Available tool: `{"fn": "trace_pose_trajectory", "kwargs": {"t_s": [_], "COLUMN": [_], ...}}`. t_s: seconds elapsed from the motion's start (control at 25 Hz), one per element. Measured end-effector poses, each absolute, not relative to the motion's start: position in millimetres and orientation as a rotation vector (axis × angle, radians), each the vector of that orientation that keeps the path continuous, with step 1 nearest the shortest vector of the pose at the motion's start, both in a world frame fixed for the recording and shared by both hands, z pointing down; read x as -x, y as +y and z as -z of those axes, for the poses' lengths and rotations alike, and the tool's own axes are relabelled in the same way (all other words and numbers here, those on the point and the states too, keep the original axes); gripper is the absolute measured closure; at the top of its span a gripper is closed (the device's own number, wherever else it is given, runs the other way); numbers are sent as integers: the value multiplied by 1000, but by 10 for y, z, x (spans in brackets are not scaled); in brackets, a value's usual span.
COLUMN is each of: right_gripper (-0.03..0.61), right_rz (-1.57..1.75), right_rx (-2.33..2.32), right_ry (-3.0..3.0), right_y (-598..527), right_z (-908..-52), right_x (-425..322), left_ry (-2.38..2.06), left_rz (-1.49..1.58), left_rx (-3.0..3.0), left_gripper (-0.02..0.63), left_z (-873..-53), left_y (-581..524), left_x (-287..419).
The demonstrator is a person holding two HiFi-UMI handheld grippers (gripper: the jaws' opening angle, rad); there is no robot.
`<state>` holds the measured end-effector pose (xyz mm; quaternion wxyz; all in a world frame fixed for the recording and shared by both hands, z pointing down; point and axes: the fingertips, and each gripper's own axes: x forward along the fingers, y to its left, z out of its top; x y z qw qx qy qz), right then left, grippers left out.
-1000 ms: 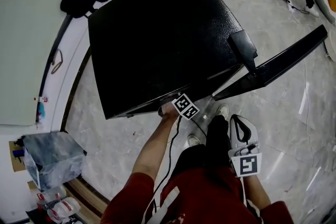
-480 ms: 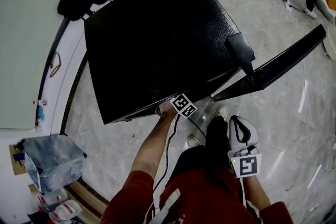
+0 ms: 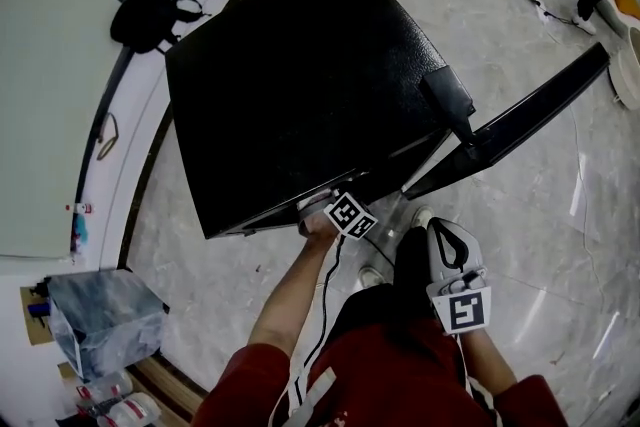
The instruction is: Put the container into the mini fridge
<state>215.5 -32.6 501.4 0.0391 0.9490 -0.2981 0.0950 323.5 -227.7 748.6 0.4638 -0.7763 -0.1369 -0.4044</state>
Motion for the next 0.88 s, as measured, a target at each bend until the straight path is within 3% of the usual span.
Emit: {"fn": "trace_pose_trajectory", "kwargs": {"t_s": [0.88], "right_gripper": [577], "right_rz": [-195], "right_rx": [-2862], "right_ry": [-966], "right_y": [-446], "right_z": [-4715], "right_x": [-1785], "left_ry": [-279], "left_rz": [1009], "left_rx": [2316], "left_gripper": [426], "left_z": [-6659], "left_y": [-2058], "left_x": [-1496]}}
